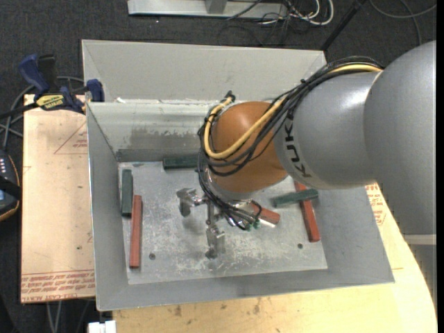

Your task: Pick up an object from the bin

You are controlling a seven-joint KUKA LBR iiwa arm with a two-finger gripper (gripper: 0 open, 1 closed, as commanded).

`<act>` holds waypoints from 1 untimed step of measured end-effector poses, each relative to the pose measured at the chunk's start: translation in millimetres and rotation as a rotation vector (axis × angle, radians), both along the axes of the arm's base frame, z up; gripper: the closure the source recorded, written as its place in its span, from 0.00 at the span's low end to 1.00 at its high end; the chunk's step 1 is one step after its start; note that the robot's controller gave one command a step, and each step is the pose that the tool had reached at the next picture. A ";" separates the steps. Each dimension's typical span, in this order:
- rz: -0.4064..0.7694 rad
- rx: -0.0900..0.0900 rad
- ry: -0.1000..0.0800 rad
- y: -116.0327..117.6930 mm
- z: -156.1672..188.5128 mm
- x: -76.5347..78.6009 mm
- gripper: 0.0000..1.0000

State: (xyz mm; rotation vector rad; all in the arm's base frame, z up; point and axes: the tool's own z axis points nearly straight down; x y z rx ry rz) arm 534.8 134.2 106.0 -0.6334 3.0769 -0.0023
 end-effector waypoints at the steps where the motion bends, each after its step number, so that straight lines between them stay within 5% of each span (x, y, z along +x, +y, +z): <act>1: 0.037 0.007 -0.005 52.4 -28.2 55.7 0.00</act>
Offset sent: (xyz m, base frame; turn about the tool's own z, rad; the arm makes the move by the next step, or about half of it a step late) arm 0.0540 0.0484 -0.0268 -0.0362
